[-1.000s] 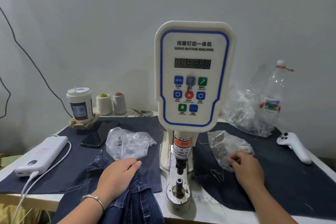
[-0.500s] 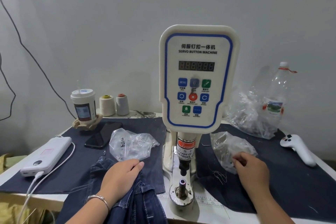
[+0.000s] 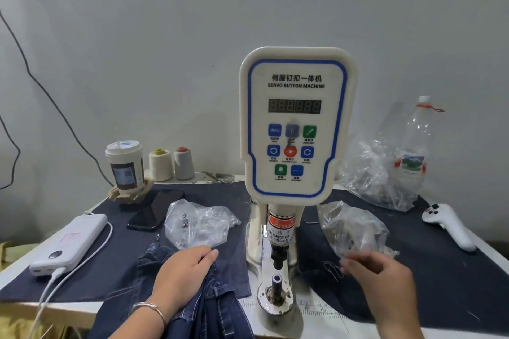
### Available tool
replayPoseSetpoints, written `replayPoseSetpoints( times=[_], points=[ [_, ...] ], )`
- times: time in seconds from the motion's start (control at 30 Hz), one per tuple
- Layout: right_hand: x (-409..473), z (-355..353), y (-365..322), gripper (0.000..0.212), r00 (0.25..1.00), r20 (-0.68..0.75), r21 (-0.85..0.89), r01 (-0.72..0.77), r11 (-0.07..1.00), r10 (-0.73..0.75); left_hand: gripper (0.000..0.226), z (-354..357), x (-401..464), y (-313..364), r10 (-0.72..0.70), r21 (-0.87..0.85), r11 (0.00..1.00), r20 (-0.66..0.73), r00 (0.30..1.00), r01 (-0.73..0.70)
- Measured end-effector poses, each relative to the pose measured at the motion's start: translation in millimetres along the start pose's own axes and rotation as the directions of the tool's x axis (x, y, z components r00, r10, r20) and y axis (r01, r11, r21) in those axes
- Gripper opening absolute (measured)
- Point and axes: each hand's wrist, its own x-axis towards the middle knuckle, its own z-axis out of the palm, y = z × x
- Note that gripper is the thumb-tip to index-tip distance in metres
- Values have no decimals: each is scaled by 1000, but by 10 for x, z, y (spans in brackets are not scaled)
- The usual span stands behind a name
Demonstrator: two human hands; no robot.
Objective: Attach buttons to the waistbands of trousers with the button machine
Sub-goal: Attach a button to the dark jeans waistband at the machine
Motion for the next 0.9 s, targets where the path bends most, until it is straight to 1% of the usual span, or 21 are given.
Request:
replayPoseSetpoints(
  times=[0.07,0.17,0.3,0.47,0.57,0.67,0.9],
  points=[
    [-207,130,-57,23,991,106,143,-92,986,77,42,-7,-9,11,-9,-7,1000,1,1000,9],
    [-451,309,-154,25,971,218,263,-154,952,96,41,-12,-25,29,-10,-17,1000,1,1000,10],
    [-588,441,-254,23,959,278,231,-125,965,57,39,-24,-32,36,-12,-16,1000,10,1000,12],
    [-592,545,-313,19,955,286,227,-148,963,79,40,-29,-38,47,-8,-15,1000,5,1000,8],
    [-585,593,-317,17,949,294,246,-190,950,114,41,-29,-41,47,-9,-14,1000,10,1000,9],
    [-578,618,-313,22,937,312,265,-243,933,155,42,-27,-45,51,-11,-12,1000,13,1000,11],
    [-553,671,-311,29,890,368,351,-401,846,269,43,-31,-49,61,-14,-9,1000,7,1000,14]
  ],
)
